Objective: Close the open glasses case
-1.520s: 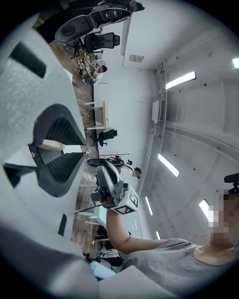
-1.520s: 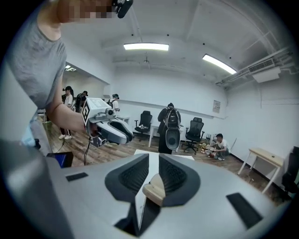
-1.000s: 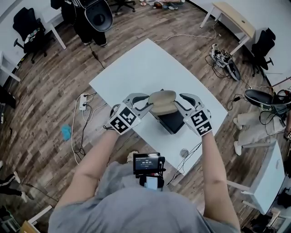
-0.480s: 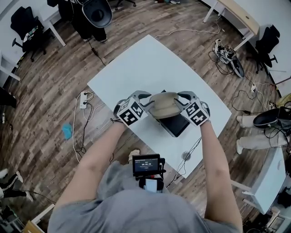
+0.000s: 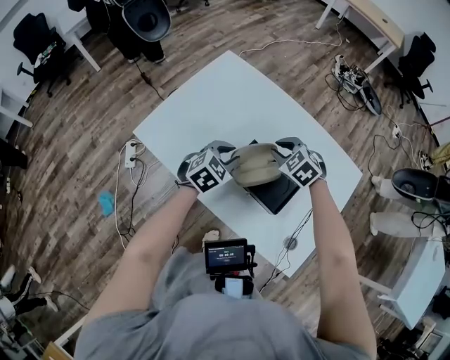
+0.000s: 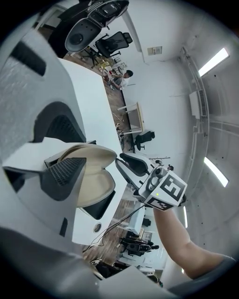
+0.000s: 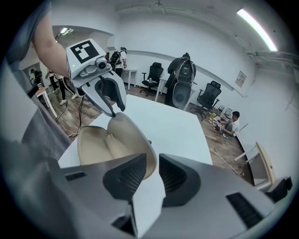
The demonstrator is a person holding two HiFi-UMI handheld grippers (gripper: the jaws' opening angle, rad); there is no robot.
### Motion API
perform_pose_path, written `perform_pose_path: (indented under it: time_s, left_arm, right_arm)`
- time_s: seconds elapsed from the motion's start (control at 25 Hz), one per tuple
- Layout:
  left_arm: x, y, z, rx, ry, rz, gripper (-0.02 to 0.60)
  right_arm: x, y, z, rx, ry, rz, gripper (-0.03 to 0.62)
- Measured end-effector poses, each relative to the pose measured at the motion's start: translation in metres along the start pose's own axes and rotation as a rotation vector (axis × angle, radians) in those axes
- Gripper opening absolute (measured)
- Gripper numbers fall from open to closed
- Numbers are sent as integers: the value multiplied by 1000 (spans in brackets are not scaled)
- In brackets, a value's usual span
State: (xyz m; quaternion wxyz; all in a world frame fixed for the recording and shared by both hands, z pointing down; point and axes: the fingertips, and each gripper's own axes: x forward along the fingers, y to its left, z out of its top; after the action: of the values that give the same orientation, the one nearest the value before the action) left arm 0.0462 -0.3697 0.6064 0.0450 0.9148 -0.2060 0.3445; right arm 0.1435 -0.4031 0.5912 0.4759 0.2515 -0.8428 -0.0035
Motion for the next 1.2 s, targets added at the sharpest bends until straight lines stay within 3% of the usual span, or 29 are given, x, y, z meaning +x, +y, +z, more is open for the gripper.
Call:
perform_pose_path:
  time_s: [0.32,0.6,0.96,1.2]
  left_arm:
    - [6,1,-9,16,48,-14,80]
    - [7,-5,-5,67,63,-13,71]
    - [-15,-31,7,158,-74,80,61]
    - [-22,-58,6,221,-80,91,58]
  right_arm:
    - [15,1,-3,-24,35,34,80]
    - [11,4,-5,-136,56,16,54]
    - [-24,23,-7,-157,-69,-210,51]
    - [-39,45,-19,-220,-68,-297,51]
